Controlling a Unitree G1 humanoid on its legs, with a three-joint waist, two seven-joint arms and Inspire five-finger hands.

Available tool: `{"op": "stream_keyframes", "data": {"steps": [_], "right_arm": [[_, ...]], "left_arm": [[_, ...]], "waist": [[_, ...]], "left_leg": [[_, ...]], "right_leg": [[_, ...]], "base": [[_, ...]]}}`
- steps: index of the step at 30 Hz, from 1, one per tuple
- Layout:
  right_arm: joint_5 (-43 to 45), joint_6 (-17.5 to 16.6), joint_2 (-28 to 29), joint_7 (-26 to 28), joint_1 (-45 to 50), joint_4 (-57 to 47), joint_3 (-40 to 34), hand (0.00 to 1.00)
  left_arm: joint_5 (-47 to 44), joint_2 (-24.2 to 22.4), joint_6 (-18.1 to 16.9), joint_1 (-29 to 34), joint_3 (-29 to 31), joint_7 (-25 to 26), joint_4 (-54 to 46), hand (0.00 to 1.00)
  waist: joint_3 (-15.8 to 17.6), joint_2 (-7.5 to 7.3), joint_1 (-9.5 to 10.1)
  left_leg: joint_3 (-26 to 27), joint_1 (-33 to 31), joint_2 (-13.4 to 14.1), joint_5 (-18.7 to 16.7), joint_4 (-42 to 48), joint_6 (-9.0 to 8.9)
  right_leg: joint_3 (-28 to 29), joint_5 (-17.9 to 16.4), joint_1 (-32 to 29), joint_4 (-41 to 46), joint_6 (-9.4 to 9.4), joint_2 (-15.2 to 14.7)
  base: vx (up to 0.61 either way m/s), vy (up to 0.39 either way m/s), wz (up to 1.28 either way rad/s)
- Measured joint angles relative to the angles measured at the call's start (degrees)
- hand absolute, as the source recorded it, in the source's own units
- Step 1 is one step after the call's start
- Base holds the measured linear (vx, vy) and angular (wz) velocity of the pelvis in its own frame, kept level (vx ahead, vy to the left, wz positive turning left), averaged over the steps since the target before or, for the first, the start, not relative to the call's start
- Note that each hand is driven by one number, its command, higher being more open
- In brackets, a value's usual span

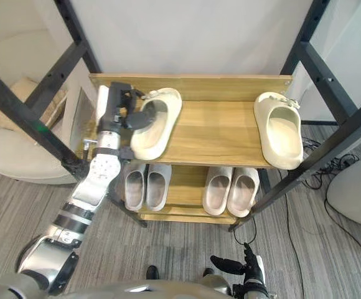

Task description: Organize the slippers on the shoe rack

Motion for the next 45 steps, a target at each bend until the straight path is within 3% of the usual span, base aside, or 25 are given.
{"op": "stream_keyframes", "data": {"steps": [11,20,27,34,35,45], "right_arm": [[0.27,-0.87,-0.05,-0.81,0.21,-1.81,-0.56,1.0],[2.25,-1.35,-0.3,-1.34,0.22,-2.43,-0.56,1.0],[2.27,-1.6,-0.54,-1.72,0.23,-2.42,-0.55,1.0],[2.28,-1.59,-0.55,-2.29,0.23,-2.12,-0.45,1.0],[2.27,-1.59,-0.53,-2.29,0.23,-2.1,-0.44,1.0],[2.28,-1.59,-0.47,-2.31,0.21,-1.78,-0.06,1.0]], "left_arm": [[-3.81,-5.63,0.03,-9.95,-4.65,0.44,0.02,0.0],[-4.2,-7.98,-0.04,-10.14,-6.89,0.54,0.25,0.0],[-4.09,-7.97,0.16,-9.26,-7.08,0.6,7.75,0.0],[-4.15,-7.81,-0.43,-8.31,-6.63,0.81,7.96,0.0],[-4.15,-7.81,-0.47,-8.3,-6.63,0.81,7.96,1.0],[-4.13,-8.33,-1.42,-6.93,-6.86,0.51,7.64,1.0]], "waist": [[0.97,1.53,-2.05],[1.44,2.36,-3.31],[1.59,2.71,-3.39],[1.94,2.41,-3.29],[1.98,2.35,-3.29],[2.46,1.69,-3.39]], "left_leg": [[0.81,0.0,0.35,-0.09,0.0,0.07],[1.13,-0.25,0.42,-0.16,0.0,0.06],[1.12,-0.24,0.54,-0.15,0.02,0.05],[0.72,-0.21,0.53,-0.17,0.02,0.03],[0.68,-0.2,0.53,-0.17,0.02,0.03],[0.23,-0.2,0.49,-0.18,-0.03,0.02]], "right_leg": [[1.14,-0.06,-0.59,0.23,-0.07,0.25],[1.45,-0.09,-1.03,0.24,-0.08,0.27],[1.28,-0.05,-0.97,0.25,-0.14,0.38],[0.8,-0.04,-0.49,0.14,-0.14,0.36],[0.77,-0.04,-0.48,0.12,-0.14,0.36],[0.15,-0.01,-0.13,-0.31,-0.09,0.34]], "base": [[0.0,0.003,-0.04],[0.0,0.001,-0.01],[0.0,0.0,0.0],[0.0,0.0,0.02],[0.0,0.0,0.04],[0.0,0.0,0.02]]}}
